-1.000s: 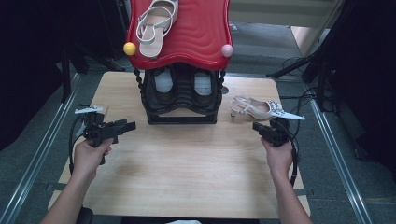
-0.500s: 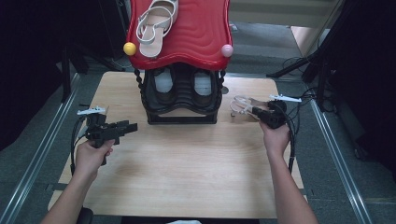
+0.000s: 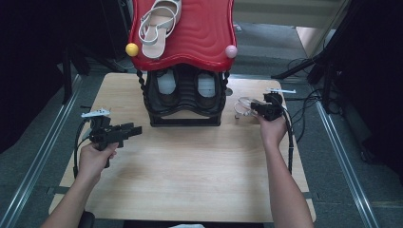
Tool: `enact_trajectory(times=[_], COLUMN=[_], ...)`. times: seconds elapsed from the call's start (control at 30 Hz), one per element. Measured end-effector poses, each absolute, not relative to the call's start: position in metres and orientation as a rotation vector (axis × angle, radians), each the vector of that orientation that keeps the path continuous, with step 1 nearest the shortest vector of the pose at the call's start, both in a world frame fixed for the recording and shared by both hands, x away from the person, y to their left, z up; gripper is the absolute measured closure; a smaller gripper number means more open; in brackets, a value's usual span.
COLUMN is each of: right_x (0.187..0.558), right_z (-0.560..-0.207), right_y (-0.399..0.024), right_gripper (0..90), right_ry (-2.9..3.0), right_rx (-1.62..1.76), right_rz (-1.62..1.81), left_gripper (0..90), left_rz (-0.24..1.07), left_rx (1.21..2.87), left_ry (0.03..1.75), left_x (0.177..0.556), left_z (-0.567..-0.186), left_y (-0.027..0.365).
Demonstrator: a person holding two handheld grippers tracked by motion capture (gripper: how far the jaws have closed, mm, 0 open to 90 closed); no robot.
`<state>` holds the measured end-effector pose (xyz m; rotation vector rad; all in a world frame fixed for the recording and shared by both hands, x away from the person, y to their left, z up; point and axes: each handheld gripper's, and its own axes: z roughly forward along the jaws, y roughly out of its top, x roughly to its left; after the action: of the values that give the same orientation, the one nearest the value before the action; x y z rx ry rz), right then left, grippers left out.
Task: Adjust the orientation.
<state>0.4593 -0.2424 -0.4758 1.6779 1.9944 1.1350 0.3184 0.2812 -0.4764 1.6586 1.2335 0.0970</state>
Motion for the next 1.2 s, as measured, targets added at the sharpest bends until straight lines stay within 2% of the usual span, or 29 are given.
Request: enact_trajectory(times=[0.27,0.4,0.53,0.7,0.9,1.2], right_x=[0.453,0.453,0.465,0.472,0.46,0.447], right_z=[-0.49,-0.473,-0.46,-0.478,-0.492,-0.491], right_y=[-0.25,-0.256,-0.255,-0.249,-0.246,-0.252], right_gripper=[90.0,90.0,90.0,90.0,90.0,90.0], right_ry=[1.996,1.907,1.912,1.941,1.95,1.955], right_rx=[1.698,1.69,1.675,1.731,1.721,1.699], right_rz=[1.072,1.193,1.159,1.121,1.112,1.139], left_gripper=[42.4,42.5,42.5,42.5,42.5,42.5], left_rz=[0.103,0.102,0.093,0.092,0.088,0.086], left_rx=[1.651,1.651,1.655,1.655,1.648,1.652], left_ry=[1.226,1.217,1.219,1.213,1.225,1.222], left_x=[0.318,0.318,0.319,0.319,0.319,0.32], left_z=[-0.476,-0.476,-0.476,-0.477,-0.477,-0.478], left_y=[0.28,0.28,0.278,0.279,0.281,0.28])
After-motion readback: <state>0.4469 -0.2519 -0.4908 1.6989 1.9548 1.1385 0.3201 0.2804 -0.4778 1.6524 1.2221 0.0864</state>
